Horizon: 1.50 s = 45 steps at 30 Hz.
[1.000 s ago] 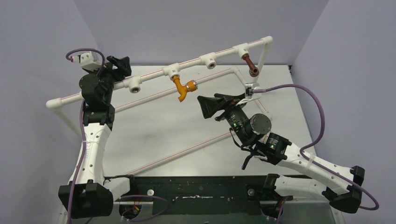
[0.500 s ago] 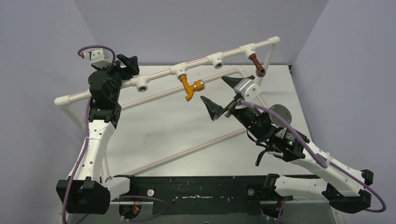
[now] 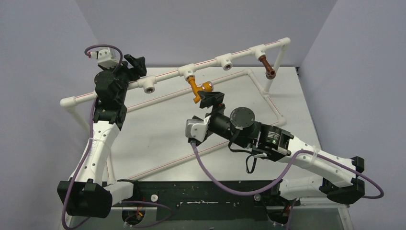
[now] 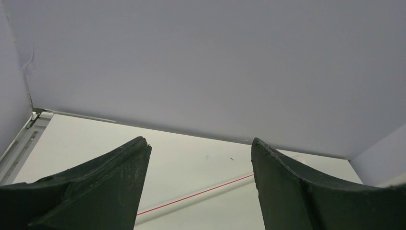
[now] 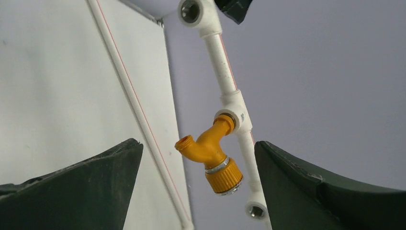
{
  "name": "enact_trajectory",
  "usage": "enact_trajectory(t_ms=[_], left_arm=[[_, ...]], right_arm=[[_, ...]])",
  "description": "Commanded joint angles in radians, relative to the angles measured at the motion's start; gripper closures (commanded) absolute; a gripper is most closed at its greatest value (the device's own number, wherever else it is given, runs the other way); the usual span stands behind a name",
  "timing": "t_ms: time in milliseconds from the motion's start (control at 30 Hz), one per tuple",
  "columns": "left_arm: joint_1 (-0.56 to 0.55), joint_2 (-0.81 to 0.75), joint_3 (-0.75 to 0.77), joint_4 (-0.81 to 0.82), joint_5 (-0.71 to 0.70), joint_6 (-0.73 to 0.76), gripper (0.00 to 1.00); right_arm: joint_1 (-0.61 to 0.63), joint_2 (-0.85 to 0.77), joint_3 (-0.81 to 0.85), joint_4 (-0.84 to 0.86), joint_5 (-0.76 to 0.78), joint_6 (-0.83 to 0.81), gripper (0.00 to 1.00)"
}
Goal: Install the water faucets
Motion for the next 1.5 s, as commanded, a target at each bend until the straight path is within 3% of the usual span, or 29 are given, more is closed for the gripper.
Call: enact_trajectory(t_ms=[0,167,467,733,1100,1233,1400,1467], left_arm=[[-0.079,0.140,-0.133,-0.495,0.179,0.013,0.25],[-0.078,0.143,-0.131,-0.497,0.174,0.016,0.25],[-0.078,0.149,-0.130,-0.499,0.175,0.018,0.25],[-0.079,0.152,-0.128,-0.500,0.173,0.017,0.25],[-0.079,0.156,-0.127,-0.502,0.173,0.017,0.26],[-0.078,0.156,-0.128,-0.502,0.173,0.018,0.25],[-0.079,0.158,-0.127,-0.502,0.173,0.018,0.26],[-0.079,0.158,-0.127,-0.502,0.173,0.018,0.26]], right_arm=[[0.046,0.034,-0.003,-0.037,0.182,-0.326,0.09],[0.052,0.062,-0.029,0.006,0.283,-0.487,0.09],[0.023,0.094,-0.136,0.253,0.383,-0.698,0.13],[-0.061,0.125,-0.163,0.377,0.313,-0.716,0.20],[-0.080,0.187,-0.152,0.464,0.283,-0.702,0.34],[-0.097,0.193,-0.155,0.491,0.283,-0.653,0.49],[-0.103,0.195,-0.182,0.541,0.291,-0.599,0.90],[-0.101,0.191,-0.191,0.567,0.293,-0.554,1.00]])
